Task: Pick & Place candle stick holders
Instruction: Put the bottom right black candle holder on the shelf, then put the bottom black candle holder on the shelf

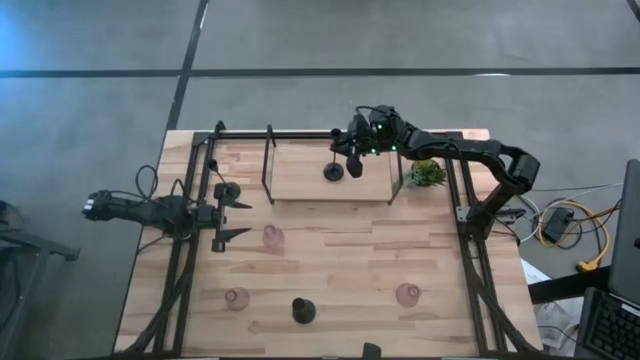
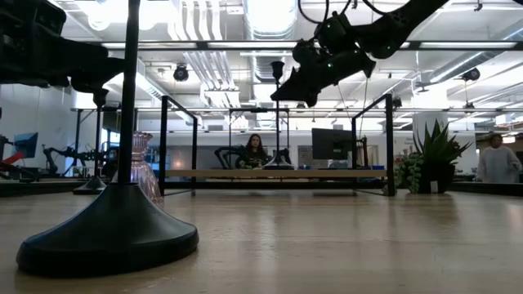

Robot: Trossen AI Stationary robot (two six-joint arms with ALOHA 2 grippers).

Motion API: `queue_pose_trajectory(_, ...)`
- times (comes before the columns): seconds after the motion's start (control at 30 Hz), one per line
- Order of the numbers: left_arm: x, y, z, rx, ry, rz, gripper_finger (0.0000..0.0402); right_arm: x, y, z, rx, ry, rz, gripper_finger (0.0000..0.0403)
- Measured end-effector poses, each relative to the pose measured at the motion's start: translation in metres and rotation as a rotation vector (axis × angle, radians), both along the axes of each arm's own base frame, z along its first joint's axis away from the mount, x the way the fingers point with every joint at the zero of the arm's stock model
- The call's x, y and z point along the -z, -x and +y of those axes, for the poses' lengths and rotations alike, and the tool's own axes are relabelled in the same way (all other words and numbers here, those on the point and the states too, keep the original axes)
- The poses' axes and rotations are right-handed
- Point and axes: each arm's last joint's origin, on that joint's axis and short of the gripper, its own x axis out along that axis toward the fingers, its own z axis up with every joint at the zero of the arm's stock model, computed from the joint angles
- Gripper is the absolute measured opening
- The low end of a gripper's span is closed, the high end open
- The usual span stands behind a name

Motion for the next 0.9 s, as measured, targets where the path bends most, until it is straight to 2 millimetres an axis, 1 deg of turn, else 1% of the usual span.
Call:
queue_pose_trajectory(0.07,0.0,0.0,0.0,0.0,0.0,0.0,0.0284,0.002,0.0,0.0,0.002,-0.005,0.01,0.0058)
queue_pose_trajectory(0.13,0.0,0.0,0.0,0.0,0.0,0.0,0.0284,0.001,0.0,0.0,0.003,0.003,-0.001,0.0077)
queue_pose_trajectory(0.4,0.0,0.0,0.0,0.0,0.0,0.0,0.0284,0.0,0.0,-0.001,-0.001,0.013,0.001,0.017)
queue_pose_trajectory(0.53,0.0,0.0,0.0,-0.001,0.0,0.0,0.0284,0.0,0.0,0.0,-0.005,0.021,0.02,0.0206)
queue_pose_trajectory(0.6,0.0,0.0,0.0,0.0,0.0,0.0,0.0284,-0.001,0.003,-0.001,0.001,0.024,0.069,0.0216)
queue_pose_trajectory(0.7,0.0,0.0,0.0,0.0,0.0,0.0,0.0285,-0.009,0.01,-0.003,0.025,0.029,0.154,0.022)
queue_pose_trajectory(0.8,0.0,0.0,0.0,0.0,0.0,0.0,0.0284,-0.016,0.019,0.0,0.019,0.021,0.223,0.0214)
queue_pose_trajectory(0.9,0.0,0.0,0.0,0.0,0.0,0.0,0.0284,-0.017,0.028,0.006,-0.001,-0.001,0.295,0.0205)
